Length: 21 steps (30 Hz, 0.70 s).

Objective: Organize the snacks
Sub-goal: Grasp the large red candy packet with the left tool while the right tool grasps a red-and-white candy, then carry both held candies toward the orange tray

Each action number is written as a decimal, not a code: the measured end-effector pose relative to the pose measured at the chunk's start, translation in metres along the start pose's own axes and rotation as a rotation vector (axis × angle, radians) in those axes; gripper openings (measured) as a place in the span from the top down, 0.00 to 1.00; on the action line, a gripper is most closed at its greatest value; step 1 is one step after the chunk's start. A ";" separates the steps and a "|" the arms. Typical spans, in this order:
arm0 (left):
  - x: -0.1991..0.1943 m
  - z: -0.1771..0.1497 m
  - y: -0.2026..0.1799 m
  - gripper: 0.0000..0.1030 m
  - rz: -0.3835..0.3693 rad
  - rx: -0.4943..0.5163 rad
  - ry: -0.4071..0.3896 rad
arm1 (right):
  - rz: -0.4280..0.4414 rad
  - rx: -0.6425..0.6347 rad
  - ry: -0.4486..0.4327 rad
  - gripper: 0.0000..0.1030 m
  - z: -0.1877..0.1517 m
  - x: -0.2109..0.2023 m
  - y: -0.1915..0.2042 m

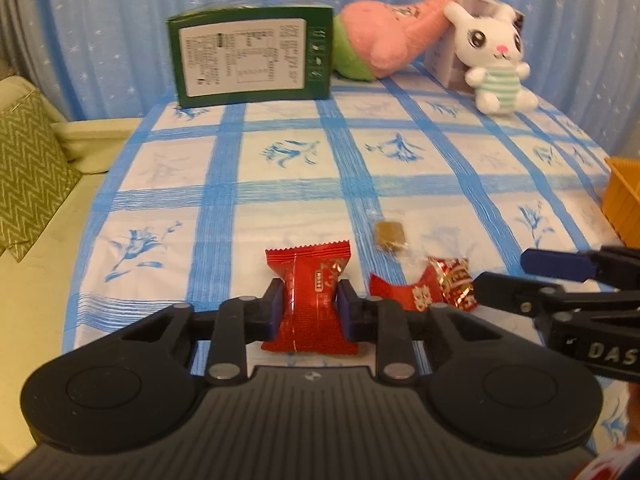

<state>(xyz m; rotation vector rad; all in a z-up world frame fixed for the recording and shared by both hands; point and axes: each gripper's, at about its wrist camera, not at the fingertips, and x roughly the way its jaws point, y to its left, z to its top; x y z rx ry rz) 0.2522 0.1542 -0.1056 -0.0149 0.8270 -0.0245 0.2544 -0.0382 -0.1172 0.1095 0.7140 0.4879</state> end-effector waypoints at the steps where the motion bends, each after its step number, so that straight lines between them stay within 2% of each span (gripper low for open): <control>1: -0.001 0.000 0.002 0.76 0.004 -0.006 -0.003 | 0.000 -0.003 0.001 0.48 0.001 0.003 0.001; 2: -0.001 0.001 0.002 0.76 0.008 -0.006 -0.004 | -0.003 -0.009 0.005 0.53 0.002 0.007 0.003; 5: -0.001 0.001 0.003 0.76 0.012 -0.001 -0.001 | -0.019 -0.013 0.029 0.59 0.002 0.019 0.007; 10: -0.002 0.001 0.003 0.76 0.008 -0.005 -0.003 | -0.047 -0.051 0.045 0.64 -0.001 0.030 0.014; 12: -0.003 0.001 0.002 0.76 0.007 -0.006 -0.004 | -0.053 -0.086 0.043 0.75 -0.003 0.031 0.018; 21: -0.018 -0.001 0.002 0.76 0.011 -0.030 -0.031 | -0.096 -0.071 0.033 0.78 -0.009 0.011 0.006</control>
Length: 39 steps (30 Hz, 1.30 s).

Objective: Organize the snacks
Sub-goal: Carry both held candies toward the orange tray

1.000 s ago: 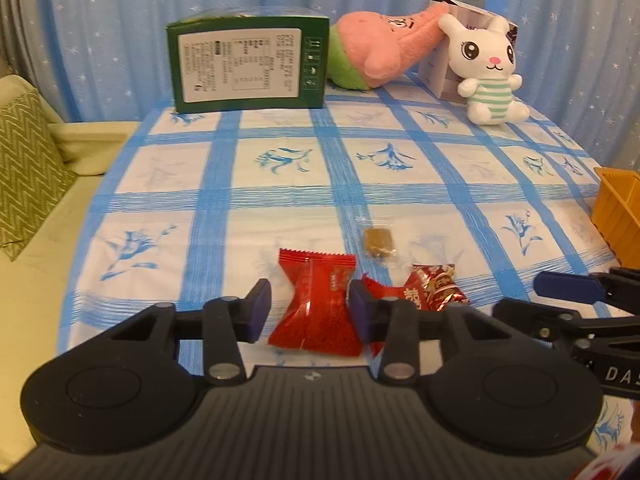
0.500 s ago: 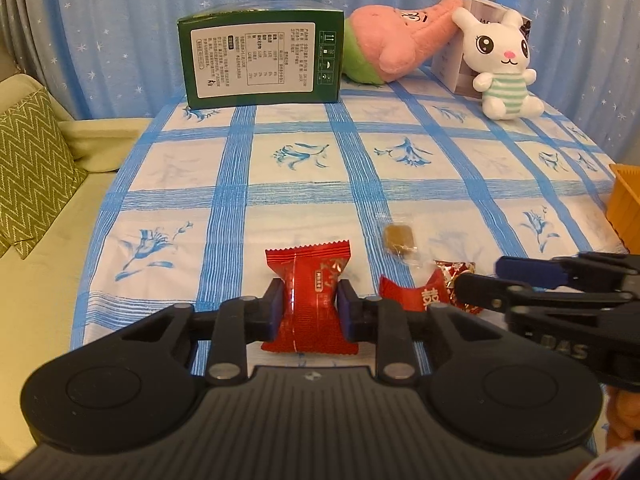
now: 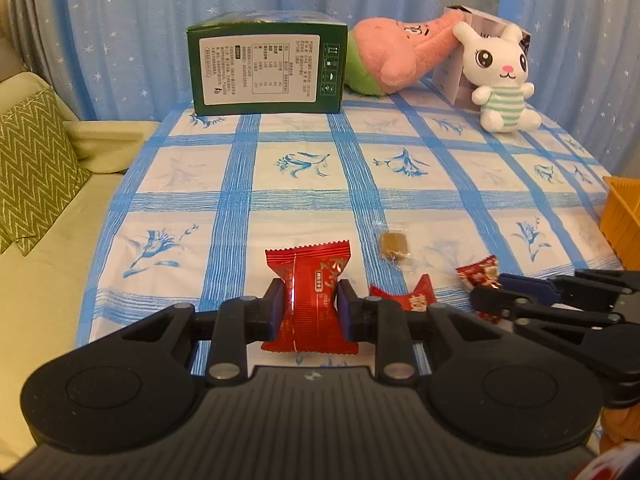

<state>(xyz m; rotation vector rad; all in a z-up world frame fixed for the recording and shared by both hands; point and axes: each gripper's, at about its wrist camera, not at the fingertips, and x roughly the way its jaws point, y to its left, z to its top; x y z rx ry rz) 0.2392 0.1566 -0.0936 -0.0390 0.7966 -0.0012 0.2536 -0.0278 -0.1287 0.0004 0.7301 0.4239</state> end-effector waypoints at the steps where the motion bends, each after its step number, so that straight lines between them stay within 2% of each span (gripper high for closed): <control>1: -0.004 0.000 -0.001 0.76 -0.001 -0.003 -0.005 | -0.004 0.008 0.001 0.78 -0.001 -0.004 -0.002; 12: -0.048 0.000 -0.036 0.76 -0.073 0.007 -0.070 | -0.054 0.059 -0.006 0.79 -0.011 -0.061 -0.025; 16: -0.070 -0.006 -0.058 0.76 -0.074 0.030 -0.079 | -0.066 0.079 -0.016 0.79 -0.014 -0.088 -0.031; 21: -0.101 -0.012 -0.080 0.76 -0.111 0.003 -0.091 | -0.077 0.109 -0.038 0.79 -0.019 -0.124 -0.036; 28: -0.137 -0.025 -0.111 0.76 -0.149 -0.020 -0.086 | -0.094 0.160 -0.064 0.79 -0.032 -0.173 -0.045; 39: -0.171 -0.049 -0.164 0.76 -0.152 0.018 -0.062 | -0.124 0.213 -0.083 0.79 -0.060 -0.231 -0.071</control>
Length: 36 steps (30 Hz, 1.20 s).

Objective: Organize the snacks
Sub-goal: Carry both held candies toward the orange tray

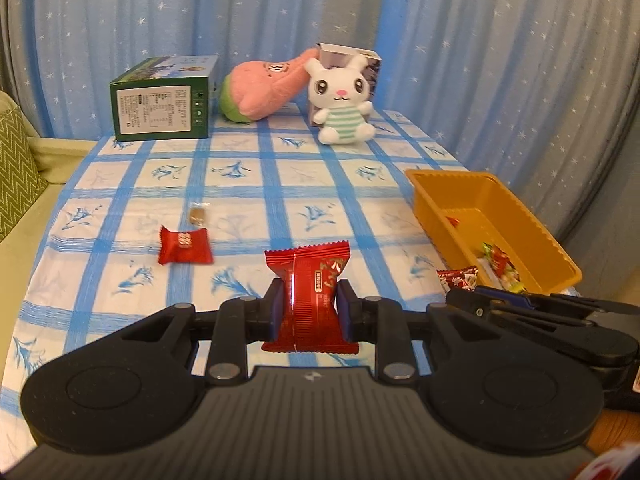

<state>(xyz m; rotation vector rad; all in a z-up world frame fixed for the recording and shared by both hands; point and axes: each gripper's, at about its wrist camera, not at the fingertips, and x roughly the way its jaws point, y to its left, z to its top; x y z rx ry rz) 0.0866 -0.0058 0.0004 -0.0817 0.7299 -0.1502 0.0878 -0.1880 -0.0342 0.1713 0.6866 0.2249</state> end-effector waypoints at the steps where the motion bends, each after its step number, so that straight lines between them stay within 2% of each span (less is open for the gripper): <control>1: -0.002 -0.002 -0.005 0.76 0.000 0.006 0.002 | -0.004 0.002 -0.003 0.79 -0.002 -0.005 -0.004; 14: -0.003 -0.008 -0.057 0.76 -0.038 0.064 0.015 | -0.060 0.053 -0.024 0.79 -0.015 -0.044 -0.049; 28: 0.007 -0.008 -0.097 0.76 -0.088 0.126 0.031 | -0.118 0.106 -0.046 0.79 -0.013 -0.059 -0.091; 36: 0.016 -0.003 -0.126 0.77 -0.141 0.159 0.038 | -0.153 0.156 -0.062 0.79 -0.010 -0.068 -0.118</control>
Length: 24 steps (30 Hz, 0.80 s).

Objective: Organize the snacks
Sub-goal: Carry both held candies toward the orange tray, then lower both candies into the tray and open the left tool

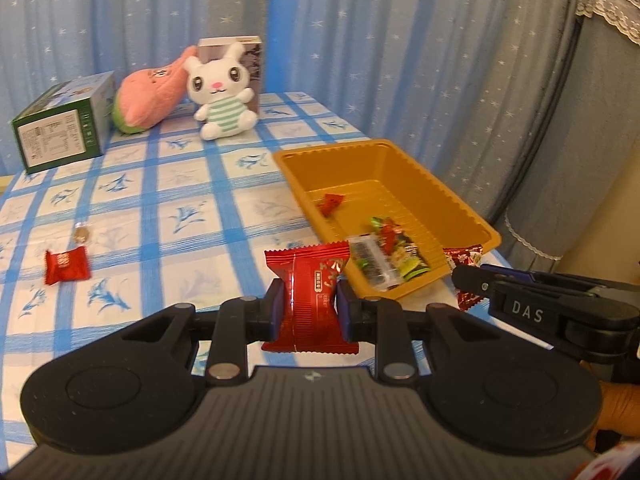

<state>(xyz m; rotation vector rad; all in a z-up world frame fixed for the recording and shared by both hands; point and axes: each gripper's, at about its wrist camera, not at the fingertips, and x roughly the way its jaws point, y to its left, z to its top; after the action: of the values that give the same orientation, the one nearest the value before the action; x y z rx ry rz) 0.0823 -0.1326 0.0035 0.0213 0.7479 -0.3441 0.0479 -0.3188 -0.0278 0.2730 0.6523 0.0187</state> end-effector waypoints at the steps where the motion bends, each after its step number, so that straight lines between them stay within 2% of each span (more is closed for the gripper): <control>1: 0.002 0.001 -0.003 0.77 -0.005 0.005 0.000 | -0.004 0.006 -0.002 0.79 0.001 -0.001 -0.003; 12: 0.022 0.016 -0.031 0.77 -0.047 0.038 0.004 | -0.033 0.047 -0.014 0.79 0.011 0.000 -0.031; 24: 0.049 0.036 -0.043 0.77 -0.067 0.044 0.006 | -0.042 0.049 -0.015 0.79 0.033 0.017 -0.051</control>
<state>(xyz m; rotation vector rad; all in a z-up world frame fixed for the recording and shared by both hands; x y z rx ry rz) 0.1256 -0.1933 0.0019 0.0389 0.7476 -0.4246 0.0777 -0.3743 -0.0264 0.3068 0.6437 -0.0399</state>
